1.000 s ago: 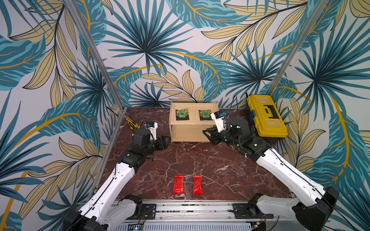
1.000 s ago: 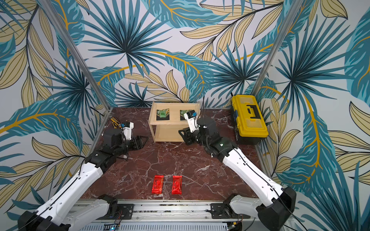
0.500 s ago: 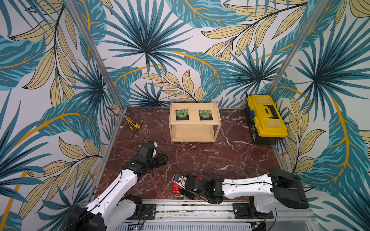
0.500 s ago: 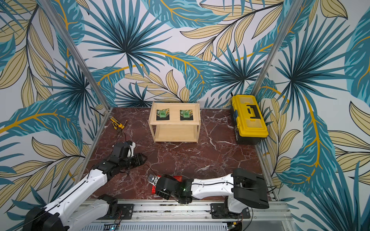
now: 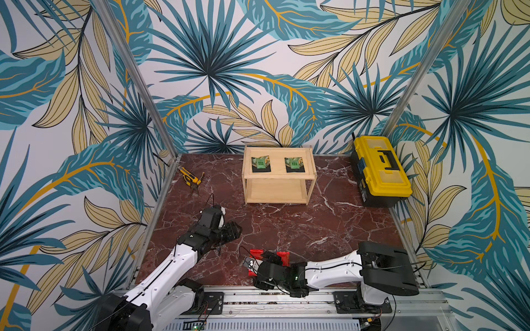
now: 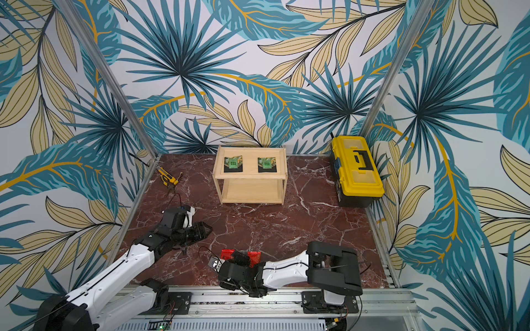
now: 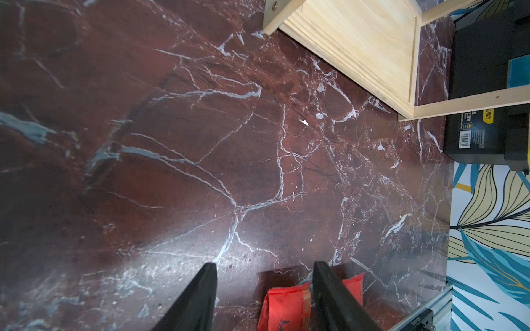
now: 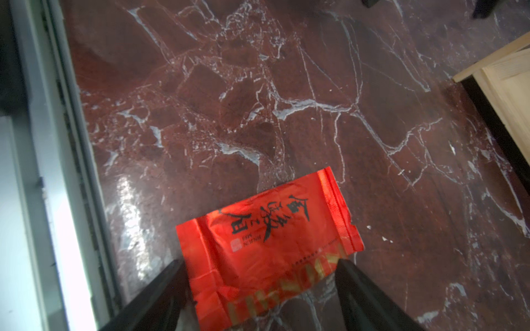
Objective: Place the tea bags on the shelf by color
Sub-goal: Pick up the tea bag from the center of the board.
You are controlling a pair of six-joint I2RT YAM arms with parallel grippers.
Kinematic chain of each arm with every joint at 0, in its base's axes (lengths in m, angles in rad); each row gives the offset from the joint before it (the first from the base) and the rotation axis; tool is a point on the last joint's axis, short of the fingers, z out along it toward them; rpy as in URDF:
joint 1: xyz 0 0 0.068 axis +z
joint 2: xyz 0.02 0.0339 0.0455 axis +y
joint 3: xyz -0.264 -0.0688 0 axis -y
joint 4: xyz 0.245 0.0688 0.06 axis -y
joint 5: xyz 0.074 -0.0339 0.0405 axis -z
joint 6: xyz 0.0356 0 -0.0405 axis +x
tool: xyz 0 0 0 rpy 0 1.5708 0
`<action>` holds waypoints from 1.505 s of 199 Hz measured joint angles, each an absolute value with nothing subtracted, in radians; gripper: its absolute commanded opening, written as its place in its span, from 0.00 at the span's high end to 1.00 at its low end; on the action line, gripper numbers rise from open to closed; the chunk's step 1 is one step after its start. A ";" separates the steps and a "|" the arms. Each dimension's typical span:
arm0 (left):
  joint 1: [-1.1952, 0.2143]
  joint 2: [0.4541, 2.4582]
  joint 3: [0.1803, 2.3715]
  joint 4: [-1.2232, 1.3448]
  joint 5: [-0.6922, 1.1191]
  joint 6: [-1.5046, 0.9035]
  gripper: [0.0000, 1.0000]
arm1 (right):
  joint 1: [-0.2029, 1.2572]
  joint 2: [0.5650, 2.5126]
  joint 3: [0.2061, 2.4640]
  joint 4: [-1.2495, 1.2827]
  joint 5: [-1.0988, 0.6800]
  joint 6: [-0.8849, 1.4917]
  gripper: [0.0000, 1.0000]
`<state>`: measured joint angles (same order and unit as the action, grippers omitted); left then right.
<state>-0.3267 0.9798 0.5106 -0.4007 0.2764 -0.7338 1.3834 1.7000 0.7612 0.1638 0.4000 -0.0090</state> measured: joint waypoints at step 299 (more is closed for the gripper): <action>-0.608 1.255 0.459 -0.212 0.339 -0.685 0.58 | 0.968 1.390 0.492 0.386 0.017 0.538 0.28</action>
